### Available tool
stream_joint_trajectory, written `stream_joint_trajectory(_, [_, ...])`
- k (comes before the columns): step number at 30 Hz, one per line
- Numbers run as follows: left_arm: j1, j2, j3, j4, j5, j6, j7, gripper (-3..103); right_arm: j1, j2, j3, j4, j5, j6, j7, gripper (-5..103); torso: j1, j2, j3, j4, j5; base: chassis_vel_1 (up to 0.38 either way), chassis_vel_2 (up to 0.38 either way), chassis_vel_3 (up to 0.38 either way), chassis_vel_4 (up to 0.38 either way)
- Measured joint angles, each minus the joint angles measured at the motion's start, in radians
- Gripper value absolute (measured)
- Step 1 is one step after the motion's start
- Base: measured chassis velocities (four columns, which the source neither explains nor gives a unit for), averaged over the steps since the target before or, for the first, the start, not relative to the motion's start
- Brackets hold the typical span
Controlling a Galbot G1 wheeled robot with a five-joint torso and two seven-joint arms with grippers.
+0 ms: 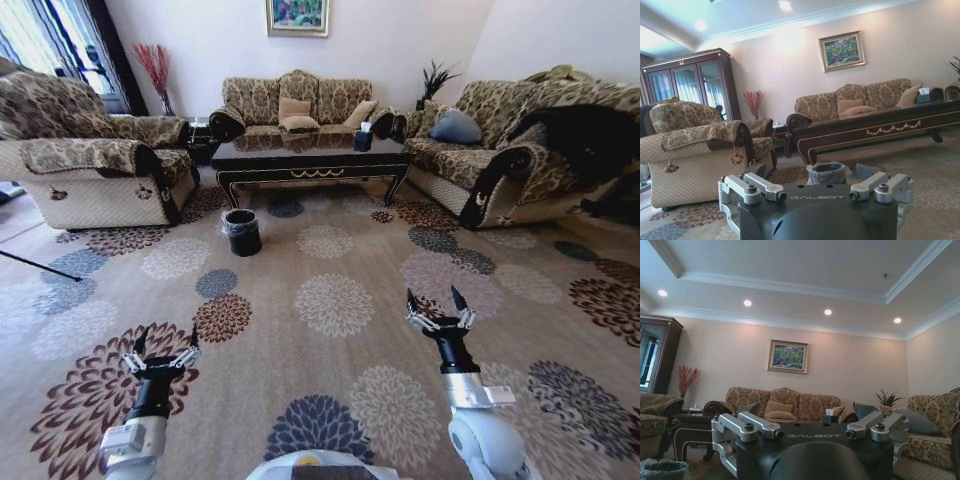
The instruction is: Move to the front of the table and pick up the trash from the floor, then place it into the trash bin.
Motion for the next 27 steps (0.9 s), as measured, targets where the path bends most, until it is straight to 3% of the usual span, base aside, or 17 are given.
stream_joint_trajectory(27, [0.000, 0.000, 0.000, 0.000, 0.000, 0.000, 0.000, 100, 0.000, 0.000, 0.000, 0.000, 0.000, 0.000, 0.000, 100, 0.029, 0.110, 0.081, 0.0000, 0.0000, 0.000, 0.000, 0.000, 0.000])
